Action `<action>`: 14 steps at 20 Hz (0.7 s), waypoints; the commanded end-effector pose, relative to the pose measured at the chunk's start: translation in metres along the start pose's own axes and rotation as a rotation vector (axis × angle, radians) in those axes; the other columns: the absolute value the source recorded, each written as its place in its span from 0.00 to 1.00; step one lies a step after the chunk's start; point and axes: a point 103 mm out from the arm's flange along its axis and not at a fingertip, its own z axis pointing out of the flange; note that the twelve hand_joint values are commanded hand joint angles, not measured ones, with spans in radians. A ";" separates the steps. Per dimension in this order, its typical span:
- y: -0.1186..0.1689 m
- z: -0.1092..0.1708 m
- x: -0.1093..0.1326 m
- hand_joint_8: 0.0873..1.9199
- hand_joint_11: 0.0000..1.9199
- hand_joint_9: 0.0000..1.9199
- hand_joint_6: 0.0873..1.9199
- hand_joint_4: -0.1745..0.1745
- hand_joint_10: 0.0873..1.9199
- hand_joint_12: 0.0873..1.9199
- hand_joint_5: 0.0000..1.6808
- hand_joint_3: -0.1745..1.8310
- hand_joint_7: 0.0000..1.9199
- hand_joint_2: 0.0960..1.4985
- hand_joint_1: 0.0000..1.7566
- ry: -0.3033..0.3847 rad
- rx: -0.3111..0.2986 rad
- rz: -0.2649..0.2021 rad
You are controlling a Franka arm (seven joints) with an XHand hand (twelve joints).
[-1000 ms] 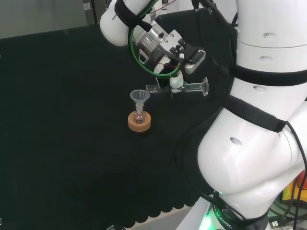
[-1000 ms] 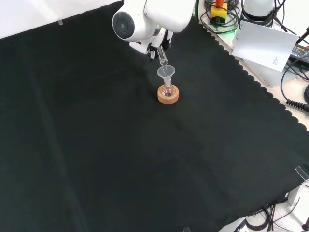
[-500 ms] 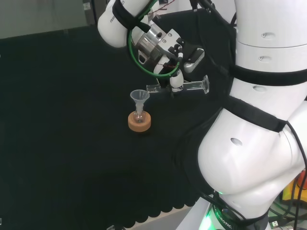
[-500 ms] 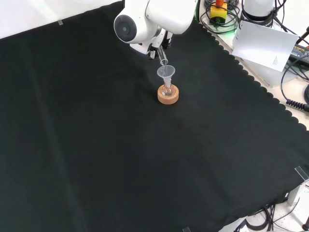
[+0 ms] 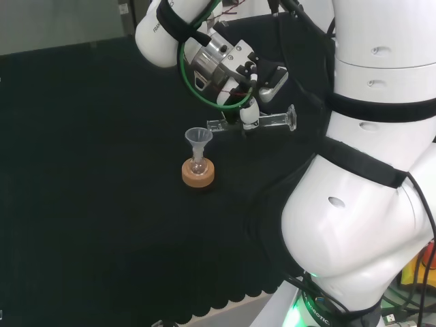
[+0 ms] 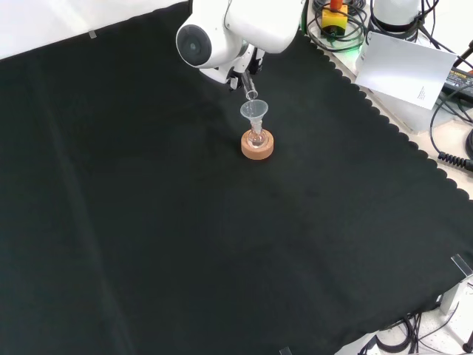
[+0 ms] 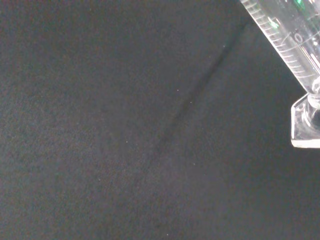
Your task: Pour the water from the graduated cylinder into the round-bottom flask.
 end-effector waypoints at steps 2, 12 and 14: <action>-0.001 -0.004 0.005 0.14 0.68 0.76 0.57 0.24 0.00 0.34 0.54 0.09 0.64 0.76 0.63 -0.030 0.015 0.014; -0.004 -0.007 0.005 0.14 0.68 0.75 0.57 0.24 0.00 0.34 0.54 0.09 0.64 0.76 0.63 -0.055 0.030 0.026; -0.004 -0.008 0.006 0.14 0.68 0.75 0.57 0.24 0.00 0.34 0.54 0.09 0.64 0.76 0.63 -0.054 0.026 0.025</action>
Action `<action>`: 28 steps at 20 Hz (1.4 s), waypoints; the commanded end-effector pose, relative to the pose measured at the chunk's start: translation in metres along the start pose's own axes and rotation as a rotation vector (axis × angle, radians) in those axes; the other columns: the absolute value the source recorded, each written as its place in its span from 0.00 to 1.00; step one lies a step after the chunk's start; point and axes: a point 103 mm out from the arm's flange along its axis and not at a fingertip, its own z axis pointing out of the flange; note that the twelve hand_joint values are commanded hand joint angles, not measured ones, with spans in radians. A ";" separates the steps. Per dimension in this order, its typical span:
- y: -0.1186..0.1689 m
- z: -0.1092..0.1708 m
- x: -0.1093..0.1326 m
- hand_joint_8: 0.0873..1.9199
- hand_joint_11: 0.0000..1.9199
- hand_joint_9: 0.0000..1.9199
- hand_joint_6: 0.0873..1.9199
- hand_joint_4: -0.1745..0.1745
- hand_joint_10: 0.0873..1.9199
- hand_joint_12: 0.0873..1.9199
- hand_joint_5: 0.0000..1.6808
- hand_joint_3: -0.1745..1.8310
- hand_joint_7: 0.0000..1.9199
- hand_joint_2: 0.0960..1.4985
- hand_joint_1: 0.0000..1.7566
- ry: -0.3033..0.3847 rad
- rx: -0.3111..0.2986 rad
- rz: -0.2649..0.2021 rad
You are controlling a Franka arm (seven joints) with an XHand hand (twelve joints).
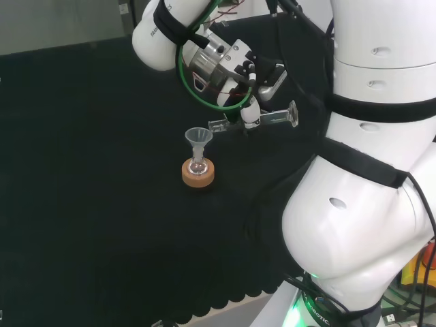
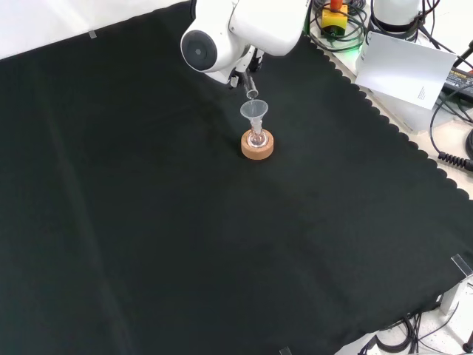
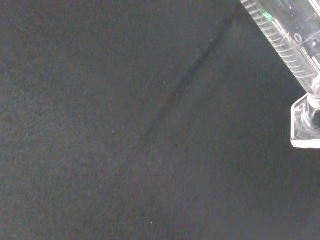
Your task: Pour the water from the graduated cylinder into the round-bottom flask.
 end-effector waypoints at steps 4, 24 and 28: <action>-0.001 -0.005 0.002 0.14 0.68 0.75 0.57 0.25 0.00 0.34 0.54 0.09 0.64 0.76 0.62 -0.007 0.008 0.004; -0.005 -0.019 0.012 0.14 0.68 0.75 0.58 0.25 0.00 0.34 0.54 0.09 0.64 0.76 0.62 -0.043 0.033 0.020; -0.005 -0.018 0.009 0.14 0.68 0.75 0.58 0.25 0.00 0.34 0.54 0.09 0.64 0.76 0.62 -0.032 -0.002 0.011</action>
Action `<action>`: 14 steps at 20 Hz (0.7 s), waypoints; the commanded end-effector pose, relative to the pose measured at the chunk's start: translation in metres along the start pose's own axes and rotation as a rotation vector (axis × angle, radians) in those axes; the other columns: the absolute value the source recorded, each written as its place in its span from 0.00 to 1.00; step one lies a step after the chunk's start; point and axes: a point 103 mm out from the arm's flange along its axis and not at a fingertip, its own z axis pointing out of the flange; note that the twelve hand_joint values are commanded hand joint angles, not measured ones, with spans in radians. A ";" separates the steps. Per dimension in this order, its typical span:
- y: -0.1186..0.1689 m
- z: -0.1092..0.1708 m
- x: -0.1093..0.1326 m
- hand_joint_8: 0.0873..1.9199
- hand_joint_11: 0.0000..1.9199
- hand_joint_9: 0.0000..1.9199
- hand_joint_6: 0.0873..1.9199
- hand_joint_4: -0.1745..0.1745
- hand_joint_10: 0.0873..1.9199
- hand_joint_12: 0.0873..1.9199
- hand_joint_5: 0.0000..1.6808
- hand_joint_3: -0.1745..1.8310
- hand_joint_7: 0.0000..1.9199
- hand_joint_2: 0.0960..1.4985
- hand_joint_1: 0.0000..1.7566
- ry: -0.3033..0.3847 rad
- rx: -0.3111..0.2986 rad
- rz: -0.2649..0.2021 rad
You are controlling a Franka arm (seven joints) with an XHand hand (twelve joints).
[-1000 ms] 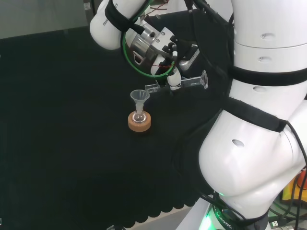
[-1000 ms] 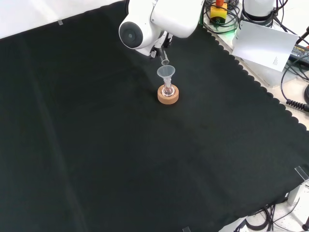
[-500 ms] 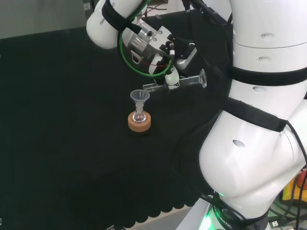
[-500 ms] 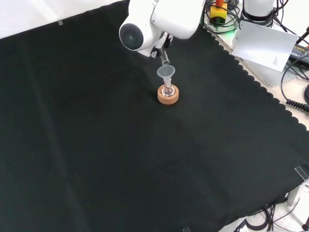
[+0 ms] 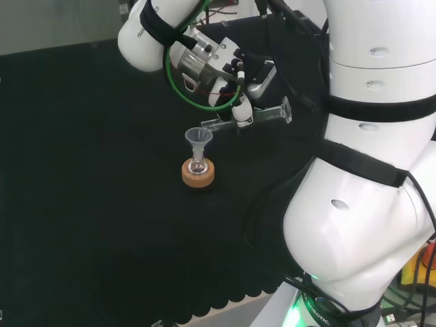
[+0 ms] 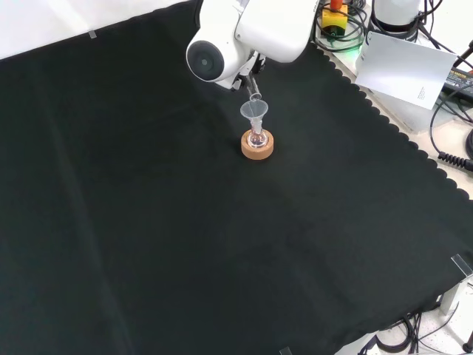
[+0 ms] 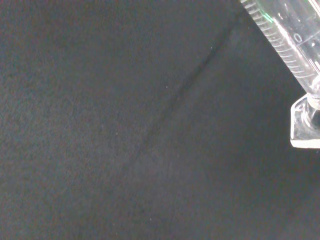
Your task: Pour the water from the graduated cylinder into the round-bottom flask.
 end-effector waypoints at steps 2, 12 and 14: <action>-0.001 0.003 -0.005 0.14 0.68 0.75 0.58 0.25 0.00 0.34 0.54 0.09 0.64 0.76 0.62 0.016 -0.043 -0.013; -0.007 0.006 -0.019 0.14 0.67 0.75 0.58 0.25 0.00 0.34 0.54 0.09 0.64 0.76 0.62 0.170 -0.208 -0.091; -0.007 0.007 -0.021 0.14 0.67 0.75 0.58 0.25 0.00 0.34 0.54 0.09 0.64 0.76 0.62 0.210 -0.246 -0.110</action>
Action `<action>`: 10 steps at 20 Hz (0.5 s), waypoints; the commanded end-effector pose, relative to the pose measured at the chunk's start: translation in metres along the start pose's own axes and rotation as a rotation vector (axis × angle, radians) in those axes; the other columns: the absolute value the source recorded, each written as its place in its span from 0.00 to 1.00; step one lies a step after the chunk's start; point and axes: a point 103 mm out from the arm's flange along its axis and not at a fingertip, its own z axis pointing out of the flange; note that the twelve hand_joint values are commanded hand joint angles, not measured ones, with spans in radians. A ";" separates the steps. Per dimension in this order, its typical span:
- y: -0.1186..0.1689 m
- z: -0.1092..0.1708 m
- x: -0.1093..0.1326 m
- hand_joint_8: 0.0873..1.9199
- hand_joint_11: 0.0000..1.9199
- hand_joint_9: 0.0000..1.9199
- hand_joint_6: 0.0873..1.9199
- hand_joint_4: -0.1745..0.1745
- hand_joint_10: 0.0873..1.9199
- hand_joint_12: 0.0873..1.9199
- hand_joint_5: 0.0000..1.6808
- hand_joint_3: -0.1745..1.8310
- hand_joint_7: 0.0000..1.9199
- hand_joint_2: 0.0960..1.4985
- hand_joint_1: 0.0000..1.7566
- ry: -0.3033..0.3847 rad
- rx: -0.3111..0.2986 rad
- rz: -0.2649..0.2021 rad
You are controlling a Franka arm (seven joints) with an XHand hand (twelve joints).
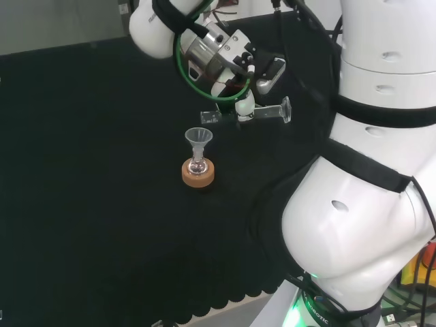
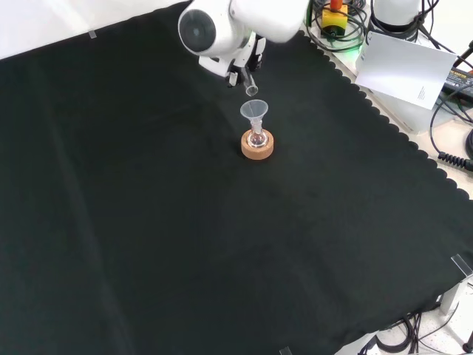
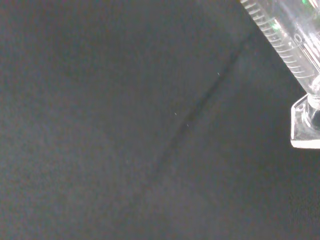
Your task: Pour the water from the graduated cylinder into the round-bottom flask.
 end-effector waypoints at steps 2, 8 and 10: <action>-0.003 0.004 -0.008 0.14 0.67 0.75 0.58 0.25 0.00 0.34 0.54 0.09 0.64 0.76 0.62 0.151 -0.155 -0.068; 0.000 0.004 -0.013 0.14 0.67 0.75 0.58 0.24 0.00 0.34 0.54 0.09 0.64 0.76 0.62 0.224 -0.279 -0.097; 0.002 0.003 -0.013 0.14 0.67 0.75 0.58 0.24 0.00 0.34 0.54 0.09 0.64 0.76 0.62 0.235 -0.314 -0.103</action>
